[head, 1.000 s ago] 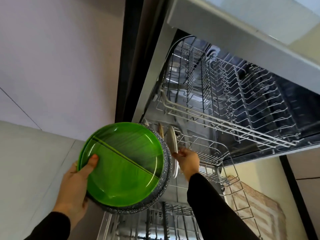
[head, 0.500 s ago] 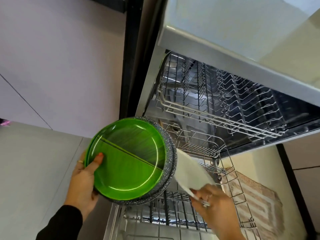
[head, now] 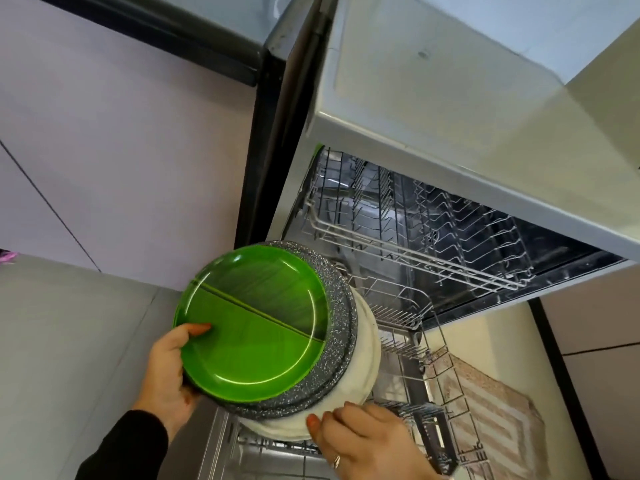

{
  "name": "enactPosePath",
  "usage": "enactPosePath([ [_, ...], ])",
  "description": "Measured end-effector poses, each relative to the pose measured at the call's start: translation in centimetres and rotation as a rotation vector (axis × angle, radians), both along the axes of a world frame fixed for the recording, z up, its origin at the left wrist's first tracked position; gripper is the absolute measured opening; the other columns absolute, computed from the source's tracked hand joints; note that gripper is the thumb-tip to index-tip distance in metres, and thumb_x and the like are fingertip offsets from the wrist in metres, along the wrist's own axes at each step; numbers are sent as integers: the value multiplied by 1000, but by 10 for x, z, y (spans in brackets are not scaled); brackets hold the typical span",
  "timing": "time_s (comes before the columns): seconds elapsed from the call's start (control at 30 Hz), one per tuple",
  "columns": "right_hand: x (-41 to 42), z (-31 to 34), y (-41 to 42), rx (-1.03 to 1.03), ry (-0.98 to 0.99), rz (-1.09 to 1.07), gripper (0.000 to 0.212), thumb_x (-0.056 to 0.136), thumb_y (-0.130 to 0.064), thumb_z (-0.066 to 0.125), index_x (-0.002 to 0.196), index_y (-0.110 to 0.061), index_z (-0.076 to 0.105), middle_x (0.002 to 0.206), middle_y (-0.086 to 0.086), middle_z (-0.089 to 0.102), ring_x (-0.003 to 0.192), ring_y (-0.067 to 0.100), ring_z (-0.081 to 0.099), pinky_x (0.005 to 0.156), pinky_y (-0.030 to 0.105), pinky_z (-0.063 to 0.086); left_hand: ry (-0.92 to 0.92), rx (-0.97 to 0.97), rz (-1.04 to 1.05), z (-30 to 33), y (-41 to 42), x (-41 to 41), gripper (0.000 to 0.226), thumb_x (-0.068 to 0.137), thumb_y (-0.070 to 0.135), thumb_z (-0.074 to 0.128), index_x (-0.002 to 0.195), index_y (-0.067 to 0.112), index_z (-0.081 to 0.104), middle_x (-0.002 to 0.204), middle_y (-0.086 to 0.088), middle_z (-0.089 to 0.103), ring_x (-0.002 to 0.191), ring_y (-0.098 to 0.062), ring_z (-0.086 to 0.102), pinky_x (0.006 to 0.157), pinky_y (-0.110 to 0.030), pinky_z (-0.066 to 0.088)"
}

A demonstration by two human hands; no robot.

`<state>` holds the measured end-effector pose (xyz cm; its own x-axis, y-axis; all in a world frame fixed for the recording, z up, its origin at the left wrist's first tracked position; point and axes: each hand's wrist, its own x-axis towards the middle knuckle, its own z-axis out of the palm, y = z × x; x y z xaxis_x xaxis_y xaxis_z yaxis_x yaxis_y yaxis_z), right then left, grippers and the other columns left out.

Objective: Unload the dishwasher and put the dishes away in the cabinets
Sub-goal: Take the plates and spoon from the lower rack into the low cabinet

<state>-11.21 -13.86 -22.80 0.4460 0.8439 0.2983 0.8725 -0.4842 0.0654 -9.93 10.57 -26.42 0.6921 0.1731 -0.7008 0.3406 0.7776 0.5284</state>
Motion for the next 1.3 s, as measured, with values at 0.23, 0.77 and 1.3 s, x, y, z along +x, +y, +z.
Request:
enactPosePath([
  [0.23,15,-15,22,-74,-78,78,21,100,-17,41,109,-22,59,101,-16,52,94,1,54,83,19,46,-5,-49,-28,-3,31,-3,36,87,13,44,71,14,76,70,-8,74,60,-22,71,52,-35,59],
  [0.77,139,-149,35,357,1034,-1072,50,92,-46,52,134,-19,51,125,1,61,105,23,62,90,36,52,-30,40,111,-58,63,-12,36,88,-4,40,115,11,60,83,-3,76,67,-15,73,56,-33,60],
  [1.3,146,-132,27,353,611,-1024,8,92,-16,54,94,-11,59,91,9,61,67,12,52,53,15,35,-38,58,166,-82,84,-24,43,90,9,48,129,24,58,100,-2,74,78,-20,73,69,-52,56],
])
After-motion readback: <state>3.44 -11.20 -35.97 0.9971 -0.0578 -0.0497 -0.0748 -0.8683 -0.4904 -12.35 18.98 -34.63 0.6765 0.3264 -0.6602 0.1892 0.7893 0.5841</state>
